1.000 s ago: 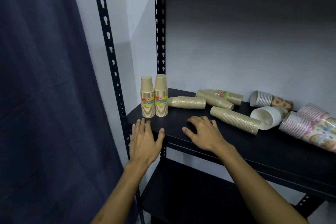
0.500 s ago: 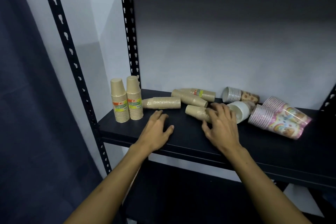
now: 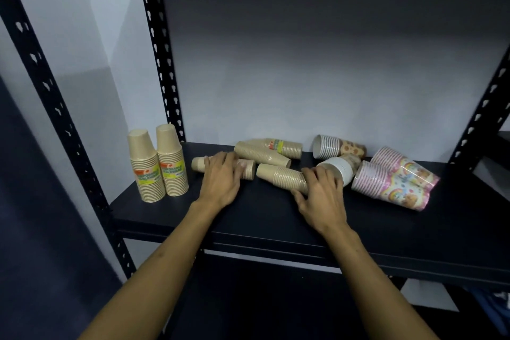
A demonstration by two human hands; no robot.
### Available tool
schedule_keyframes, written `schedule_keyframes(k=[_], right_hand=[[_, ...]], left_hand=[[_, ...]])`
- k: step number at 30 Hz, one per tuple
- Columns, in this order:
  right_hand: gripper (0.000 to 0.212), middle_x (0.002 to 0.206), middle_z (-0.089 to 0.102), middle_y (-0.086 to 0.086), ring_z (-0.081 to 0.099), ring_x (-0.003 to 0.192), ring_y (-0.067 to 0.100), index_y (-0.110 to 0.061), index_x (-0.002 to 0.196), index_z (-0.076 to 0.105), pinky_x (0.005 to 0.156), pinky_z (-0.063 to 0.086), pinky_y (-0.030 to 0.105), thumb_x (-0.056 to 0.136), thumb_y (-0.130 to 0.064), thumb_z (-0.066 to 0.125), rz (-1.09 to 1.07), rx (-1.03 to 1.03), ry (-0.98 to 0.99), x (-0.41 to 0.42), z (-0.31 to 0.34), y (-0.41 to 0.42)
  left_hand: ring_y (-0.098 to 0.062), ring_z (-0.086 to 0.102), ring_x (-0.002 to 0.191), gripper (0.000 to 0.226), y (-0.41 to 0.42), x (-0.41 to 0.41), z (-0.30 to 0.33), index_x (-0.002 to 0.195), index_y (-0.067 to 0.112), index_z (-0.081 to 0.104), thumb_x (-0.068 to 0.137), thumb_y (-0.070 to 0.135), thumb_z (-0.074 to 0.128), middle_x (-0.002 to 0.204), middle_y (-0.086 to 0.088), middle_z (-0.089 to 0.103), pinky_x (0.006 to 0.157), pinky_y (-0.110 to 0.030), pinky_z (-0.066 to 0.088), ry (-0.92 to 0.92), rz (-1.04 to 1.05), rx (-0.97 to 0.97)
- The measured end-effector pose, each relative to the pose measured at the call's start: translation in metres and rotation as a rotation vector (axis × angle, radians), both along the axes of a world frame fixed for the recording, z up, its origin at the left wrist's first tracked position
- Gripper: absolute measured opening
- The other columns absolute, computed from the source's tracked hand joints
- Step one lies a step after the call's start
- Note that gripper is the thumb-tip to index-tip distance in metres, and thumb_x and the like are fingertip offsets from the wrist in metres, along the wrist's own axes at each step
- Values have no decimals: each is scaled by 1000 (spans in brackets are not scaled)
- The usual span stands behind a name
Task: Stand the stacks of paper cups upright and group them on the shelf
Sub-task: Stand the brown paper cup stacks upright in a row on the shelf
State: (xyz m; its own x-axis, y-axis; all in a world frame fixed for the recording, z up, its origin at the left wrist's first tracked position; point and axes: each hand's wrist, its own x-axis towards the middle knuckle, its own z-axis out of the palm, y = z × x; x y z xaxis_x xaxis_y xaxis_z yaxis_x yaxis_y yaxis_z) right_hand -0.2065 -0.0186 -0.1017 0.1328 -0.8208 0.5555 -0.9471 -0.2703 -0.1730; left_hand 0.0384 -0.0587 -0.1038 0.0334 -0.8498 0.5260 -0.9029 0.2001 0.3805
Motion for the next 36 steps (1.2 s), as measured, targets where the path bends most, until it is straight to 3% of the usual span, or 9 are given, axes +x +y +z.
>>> schedule_keyframes(k=[3,8,12,14,17,20,24,31,36], right_hand=[[55,128,52,7,43,122,26,-15,134,56,106,30,45,86,-40,67,2,2,-33,-1,0,0],[54,120,51,4,40,119,23,-17,128,60,107,32,43,82,-44,72,37,13,-129,-3,0,-2],[54,115,50,5,41,115,23,-15,124,64,106,38,46,80,-43,76,73,32,-214,-3,0,-2],[55,115,50,5,41,116,24,-15,124,64,104,40,49,80,-44,76,89,54,-247,-2,1,-2],[65,121,50,7,41,120,26,-14,131,58,106,38,49,78,-47,74,100,76,-320,-2,2,-1],[73,125,51,6,42,120,26,-13,136,50,104,40,45,74,-47,71,79,83,-375,-4,3,1],[59,120,57,8,47,117,27,-12,127,60,104,40,47,78,-43,72,89,150,-353,-3,3,-1],[57,117,57,7,49,116,24,-11,130,61,98,41,33,85,-46,71,156,208,-414,-6,-1,-3],[49,114,59,5,54,108,20,-9,126,60,89,39,25,91,-43,65,222,191,-486,-7,0,-1]], left_hand=[[-20,56,99,33,6,-1,2,101,18,63,100,47,48,99,1,62,115,-51,27,161,-81,-31],[-8,61,92,26,23,6,10,86,18,69,89,44,70,90,9,69,85,-33,51,466,-141,-29],[0,62,104,14,36,2,10,79,22,69,83,33,77,93,12,71,93,-27,49,547,-166,31],[-4,57,114,16,41,2,10,84,27,67,76,29,80,102,13,66,97,-27,44,547,-171,35],[-12,45,117,41,49,0,13,103,32,59,71,33,84,118,9,51,96,-29,39,540,-111,20],[-15,34,117,59,56,-4,12,115,28,50,73,60,77,119,4,43,97,-31,36,559,74,62],[-26,44,119,86,54,-5,13,120,18,47,68,86,57,119,-3,53,102,-43,41,545,216,250],[-23,60,114,70,55,-10,28,130,18,54,76,55,76,120,-2,65,94,-36,48,618,147,355],[-16,72,92,65,63,-12,20,133,20,53,79,42,81,99,-2,75,82,-37,60,823,-89,300]])
